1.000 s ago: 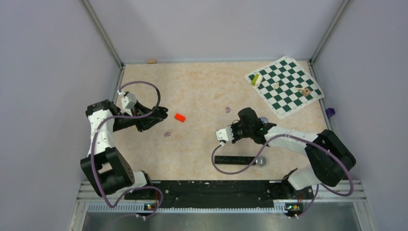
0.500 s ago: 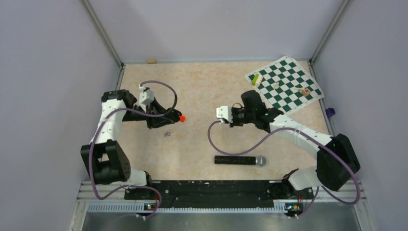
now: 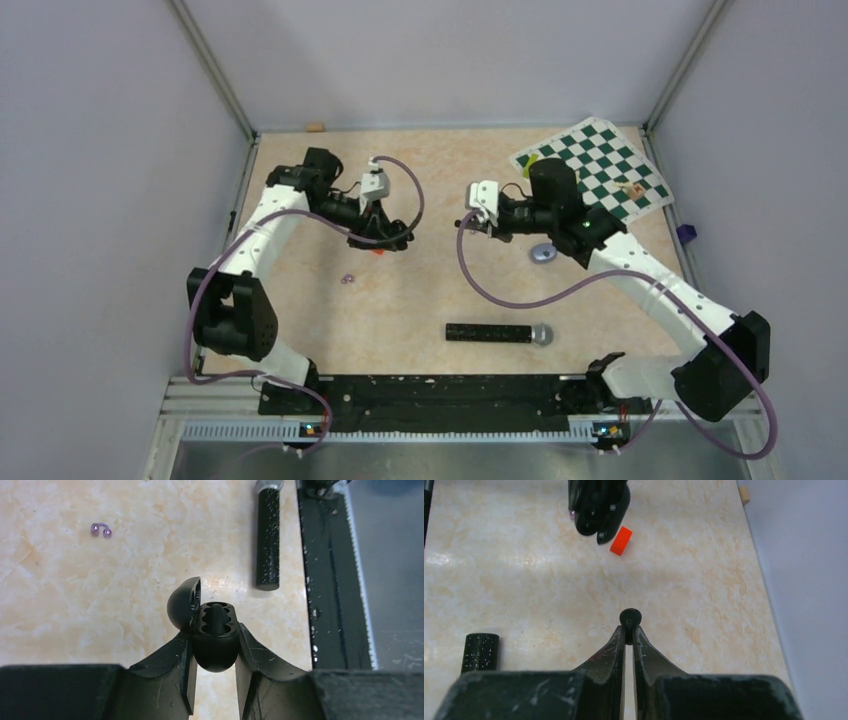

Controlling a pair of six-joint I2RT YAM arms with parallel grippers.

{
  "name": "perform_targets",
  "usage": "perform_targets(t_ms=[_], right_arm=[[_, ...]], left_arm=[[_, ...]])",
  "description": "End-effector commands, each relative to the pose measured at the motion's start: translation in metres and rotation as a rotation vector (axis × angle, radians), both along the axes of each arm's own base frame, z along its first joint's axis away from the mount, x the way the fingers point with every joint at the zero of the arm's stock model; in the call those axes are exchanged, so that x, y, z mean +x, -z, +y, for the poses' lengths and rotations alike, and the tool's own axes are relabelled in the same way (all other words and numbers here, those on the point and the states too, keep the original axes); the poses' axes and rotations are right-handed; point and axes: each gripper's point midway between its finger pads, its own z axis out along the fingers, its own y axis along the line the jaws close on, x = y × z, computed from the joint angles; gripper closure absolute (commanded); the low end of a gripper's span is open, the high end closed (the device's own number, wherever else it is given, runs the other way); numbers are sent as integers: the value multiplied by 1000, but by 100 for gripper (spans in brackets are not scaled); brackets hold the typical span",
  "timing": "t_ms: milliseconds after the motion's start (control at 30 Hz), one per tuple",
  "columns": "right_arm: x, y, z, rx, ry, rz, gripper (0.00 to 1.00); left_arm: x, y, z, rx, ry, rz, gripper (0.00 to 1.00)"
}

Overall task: Insert the wireless bluetooth earbuds into the charging case
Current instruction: Place the earbud in the charging case.

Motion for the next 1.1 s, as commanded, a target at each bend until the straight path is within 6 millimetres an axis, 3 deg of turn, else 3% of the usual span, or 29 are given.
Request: perform_targets(t_ms=[0,167,300,467,700,1067], right_arm=[[-9,-51,-1,111,-1,-22,96],[-20,-59,-6,171,15,-20,96],[-27,-62,-10,209,24,-33,96],[-34,-58,-8,226,1,1,95],[-51,-56,2,271,-82,92,95],[-58,-48,10,321,-129,187,95]], left_arm=[[40,-7,-24,73,-159,-141,100],[37,-33,-44,-63,-148,-99,100],[31,-43,-53,-126,-89,-97,100],[21,-25,-64,-77,-38,-172,100],[9,-6,-64,-74,7,-210,100],[-13,-10,-69,-167,53,-196,100]])
